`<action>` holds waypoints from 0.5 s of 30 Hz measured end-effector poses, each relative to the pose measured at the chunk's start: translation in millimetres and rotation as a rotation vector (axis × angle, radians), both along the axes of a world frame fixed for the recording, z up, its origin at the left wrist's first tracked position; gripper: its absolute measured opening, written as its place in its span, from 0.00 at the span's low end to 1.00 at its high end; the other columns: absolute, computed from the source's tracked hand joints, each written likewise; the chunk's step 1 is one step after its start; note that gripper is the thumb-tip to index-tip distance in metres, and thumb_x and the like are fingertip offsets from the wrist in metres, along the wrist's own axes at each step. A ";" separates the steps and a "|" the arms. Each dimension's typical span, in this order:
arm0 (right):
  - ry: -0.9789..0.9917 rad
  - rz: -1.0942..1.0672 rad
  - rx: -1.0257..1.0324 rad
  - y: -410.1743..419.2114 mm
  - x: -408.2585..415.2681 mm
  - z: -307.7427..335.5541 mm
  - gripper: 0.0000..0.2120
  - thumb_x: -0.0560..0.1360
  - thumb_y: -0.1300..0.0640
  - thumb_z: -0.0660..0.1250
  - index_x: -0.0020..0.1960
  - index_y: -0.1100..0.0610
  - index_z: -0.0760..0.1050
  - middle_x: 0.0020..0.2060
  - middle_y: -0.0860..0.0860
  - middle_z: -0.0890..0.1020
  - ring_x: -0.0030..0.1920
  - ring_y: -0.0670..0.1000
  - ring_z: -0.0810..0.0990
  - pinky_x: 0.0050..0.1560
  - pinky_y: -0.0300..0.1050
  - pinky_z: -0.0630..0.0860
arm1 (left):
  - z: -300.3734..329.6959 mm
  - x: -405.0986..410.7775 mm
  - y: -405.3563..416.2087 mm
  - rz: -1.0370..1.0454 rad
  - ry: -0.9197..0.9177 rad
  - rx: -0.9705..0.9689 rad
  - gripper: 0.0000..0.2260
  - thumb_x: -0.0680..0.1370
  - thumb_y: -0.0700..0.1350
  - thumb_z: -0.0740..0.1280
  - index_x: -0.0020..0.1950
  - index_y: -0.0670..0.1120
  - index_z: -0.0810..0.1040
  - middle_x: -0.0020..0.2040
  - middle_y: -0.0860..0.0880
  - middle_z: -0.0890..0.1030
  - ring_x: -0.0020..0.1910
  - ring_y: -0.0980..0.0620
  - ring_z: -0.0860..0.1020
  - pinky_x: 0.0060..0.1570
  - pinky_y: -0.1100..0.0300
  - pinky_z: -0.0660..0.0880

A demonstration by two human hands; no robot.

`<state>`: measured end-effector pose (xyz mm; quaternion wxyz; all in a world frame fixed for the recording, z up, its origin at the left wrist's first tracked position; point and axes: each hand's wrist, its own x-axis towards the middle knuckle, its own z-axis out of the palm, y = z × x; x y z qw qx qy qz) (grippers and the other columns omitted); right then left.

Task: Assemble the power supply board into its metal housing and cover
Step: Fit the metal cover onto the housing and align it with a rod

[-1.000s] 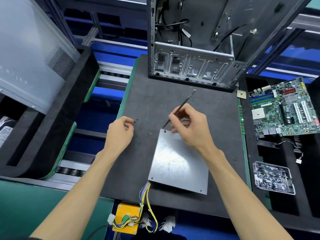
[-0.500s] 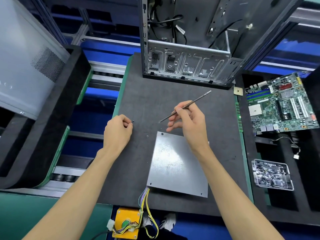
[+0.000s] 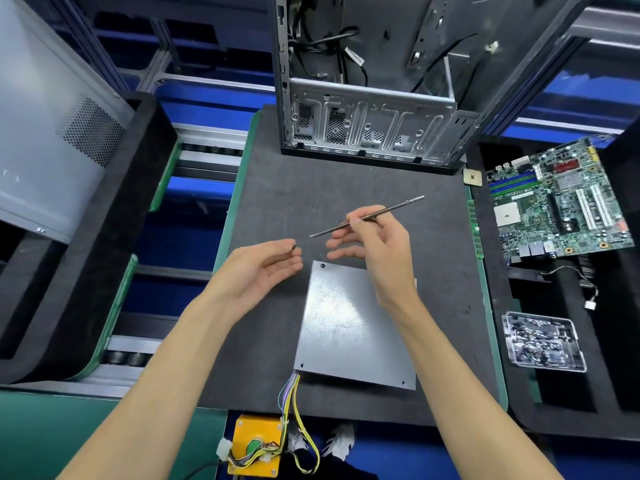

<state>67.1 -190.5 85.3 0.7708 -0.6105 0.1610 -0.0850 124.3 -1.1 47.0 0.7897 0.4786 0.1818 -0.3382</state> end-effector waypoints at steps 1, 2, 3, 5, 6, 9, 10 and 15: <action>-0.008 0.007 0.001 0.7 -1.6 1.7 0.05 0.83 0.67 0.62 0.50 0.63 0.75 0.34 0.55 0.84 0.38 0.57 0.86 0.37 0.49 0.84 | 4.5 -2.5 -3.4 -0.003 0.056 -0.078 0.05 0.70 0.38 0.75 0.44 0.39 0.88 0.43 0.43 0.85 0.44 0.49 0.86 0.45 0.60 0.82; -0.016 0.010 0.003 1.2 -3.5 3.5 0.05 0.83 0.68 0.62 0.50 0.63 0.75 0.35 0.56 0.84 0.39 0.58 0.87 0.38 0.49 0.84 | 8.8 -5.3 -6.4 0.002 0.104 -0.147 0.05 0.71 0.38 0.74 0.44 0.39 0.88 0.42 0.44 0.84 0.43 0.50 0.85 0.45 0.60 0.82; -0.023 0.011 0.005 1.6 -5.5 5.6 0.05 0.83 0.69 0.61 0.51 0.64 0.75 0.36 0.57 0.84 0.40 0.59 0.87 0.39 0.48 0.84 | 13.2 -8.4 -9.3 0.011 0.139 -0.207 0.05 0.72 0.37 0.73 0.44 0.38 0.87 0.41 0.44 0.84 0.42 0.50 0.85 0.44 0.61 0.81; -0.035 0.018 0.014 2.3 -9.9 10.0 0.06 0.83 0.70 0.61 0.51 0.64 0.75 0.37 0.59 0.85 0.41 0.60 0.88 0.40 0.48 0.84 | 21.7 -14.5 -14.3 0.027 0.179 -0.288 0.05 0.73 0.35 0.71 0.43 0.37 0.86 0.41 0.44 0.83 0.41 0.51 0.84 0.43 0.62 0.81; -0.041 0.024 0.019 2.4 -12.4 12.2 0.06 0.83 0.70 0.61 0.51 0.65 0.75 0.37 0.59 0.84 0.42 0.60 0.88 0.40 0.48 0.85 | 25.5 -17.2 -16.3 0.033 0.190 -0.311 0.05 0.73 0.34 0.70 0.42 0.37 0.86 0.41 0.43 0.83 0.40 0.50 0.84 0.42 0.62 0.81; -0.059 0.027 0.019 2.0 -20.0 17.4 0.05 0.83 0.71 0.60 0.52 0.65 0.74 0.39 0.61 0.84 0.42 0.61 0.88 0.42 0.48 0.85 | 33.4 -23.8 -20.3 0.051 0.209 -0.341 0.05 0.72 0.33 0.69 0.41 0.36 0.86 0.42 0.42 0.83 0.40 0.50 0.84 0.41 0.62 0.81; -0.067 0.024 0.014 1.6 -22.7 18.8 0.05 0.83 0.71 0.60 0.52 0.66 0.74 0.39 0.62 0.84 0.43 0.61 0.88 0.42 0.48 0.85 | 35.1 -25.8 -21.1 0.052 0.207 -0.342 0.05 0.72 0.33 0.69 0.41 0.36 0.86 0.42 0.42 0.83 0.40 0.50 0.84 0.41 0.62 0.82; -0.121 0.044 -0.060 -1.1 -35.6 22.8 0.04 0.83 0.70 0.61 0.52 0.65 0.74 0.41 0.59 0.84 0.44 0.60 0.88 0.44 0.47 0.85 | 43.2 -36.0 -24.9 0.063 0.146 -0.306 0.04 0.70 0.34 0.70 0.39 0.37 0.85 0.41 0.42 0.83 0.39 0.50 0.84 0.41 0.62 0.82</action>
